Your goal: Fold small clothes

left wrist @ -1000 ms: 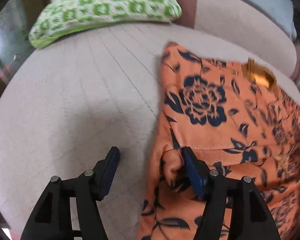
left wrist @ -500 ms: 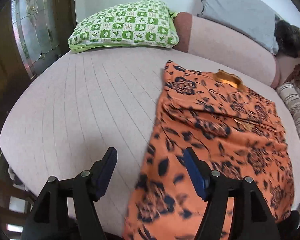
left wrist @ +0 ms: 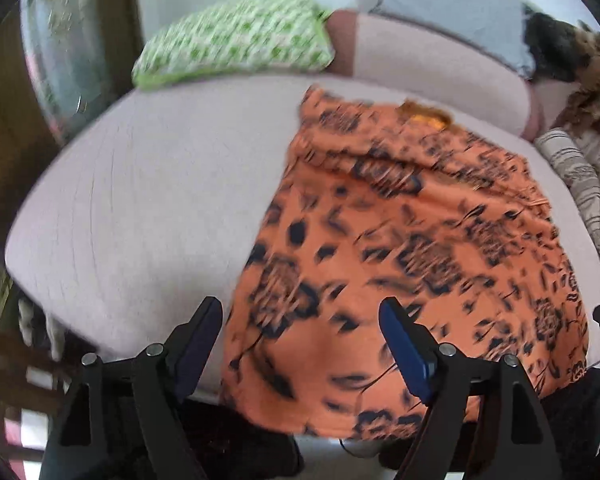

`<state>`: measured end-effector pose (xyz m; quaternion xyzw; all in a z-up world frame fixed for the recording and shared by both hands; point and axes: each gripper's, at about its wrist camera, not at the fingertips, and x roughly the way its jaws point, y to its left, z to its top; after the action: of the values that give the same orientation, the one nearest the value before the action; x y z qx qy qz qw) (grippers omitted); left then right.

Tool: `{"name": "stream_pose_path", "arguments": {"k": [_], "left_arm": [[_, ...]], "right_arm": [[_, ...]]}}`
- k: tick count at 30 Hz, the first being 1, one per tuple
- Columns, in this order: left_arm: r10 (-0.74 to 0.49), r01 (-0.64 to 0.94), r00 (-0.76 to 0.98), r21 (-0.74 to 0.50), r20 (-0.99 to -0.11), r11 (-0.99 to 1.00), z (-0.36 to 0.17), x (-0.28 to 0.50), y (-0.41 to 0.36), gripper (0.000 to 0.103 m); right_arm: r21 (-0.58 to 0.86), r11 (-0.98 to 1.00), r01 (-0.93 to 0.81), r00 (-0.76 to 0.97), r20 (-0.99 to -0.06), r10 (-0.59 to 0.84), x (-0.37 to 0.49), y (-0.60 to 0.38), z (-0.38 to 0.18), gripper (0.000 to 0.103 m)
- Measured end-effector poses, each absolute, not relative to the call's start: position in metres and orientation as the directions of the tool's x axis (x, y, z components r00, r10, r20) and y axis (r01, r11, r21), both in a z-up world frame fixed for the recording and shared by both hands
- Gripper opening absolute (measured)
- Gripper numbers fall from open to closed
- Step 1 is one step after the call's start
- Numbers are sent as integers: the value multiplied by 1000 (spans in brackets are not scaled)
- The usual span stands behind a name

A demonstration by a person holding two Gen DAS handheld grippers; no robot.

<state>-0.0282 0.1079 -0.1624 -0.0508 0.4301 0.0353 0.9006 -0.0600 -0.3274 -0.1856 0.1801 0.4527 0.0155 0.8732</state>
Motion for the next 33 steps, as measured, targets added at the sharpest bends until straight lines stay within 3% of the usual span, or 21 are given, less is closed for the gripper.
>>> {"name": "stream_pose_path", "arguments": {"k": [3,12,17,20,21,22,23,24,28,30,31,32,33], "left_arm": [[-1,-128,578,-92,-816,987,-185,-28,123,81],[-84,-118,491,-162,-867,980,-224,-27,131,81],[-84,-122,500,-167,-862,978,-227,-29,132,77],[-64,-128,502,-148,-863,981,-227,-30,135,60],[-60,-125,504,-141,-862,982,-226,-30,136,47],[-59,-116,506,-136,-860,984,-224,-32,137,29],[-65,-103,508,-136,-859,985,-222,-33,137,16],[-81,-89,510,-147,-856,985,-220,-34,137,8],[-93,-78,540,-159,-837,984,-207,-37,134,8],[-88,-86,531,-157,-843,984,-210,-35,135,10],[-82,-94,514,-152,-854,984,-215,-33,135,19],[-72,-107,506,-146,-859,983,-217,-33,137,27],[-65,-117,504,-142,-861,983,-219,-34,138,45]], "right_arm": [[408,889,209,543,-804,242,-61,-361,-210,85],[501,850,162,456,-802,385,-58,-377,-240,85],[500,856,132,411,-813,412,-66,-371,-243,60],[475,870,137,401,-829,389,-65,-369,-246,51],[455,879,144,394,-841,371,-65,-368,-246,43],[442,884,152,388,-849,358,-67,-368,-246,30],[451,879,155,384,-847,367,-68,-369,-246,16],[486,859,163,388,-832,397,-71,-371,-246,10],[584,800,137,447,-757,476,-78,-375,-227,9],[567,809,157,454,-768,451,-75,-378,-227,11],[527,832,171,435,-798,416,-72,-378,-233,17],[506,841,190,404,-821,402,-69,-377,-240,31],[500,842,205,380,-833,402,-69,-376,-246,42]]}}
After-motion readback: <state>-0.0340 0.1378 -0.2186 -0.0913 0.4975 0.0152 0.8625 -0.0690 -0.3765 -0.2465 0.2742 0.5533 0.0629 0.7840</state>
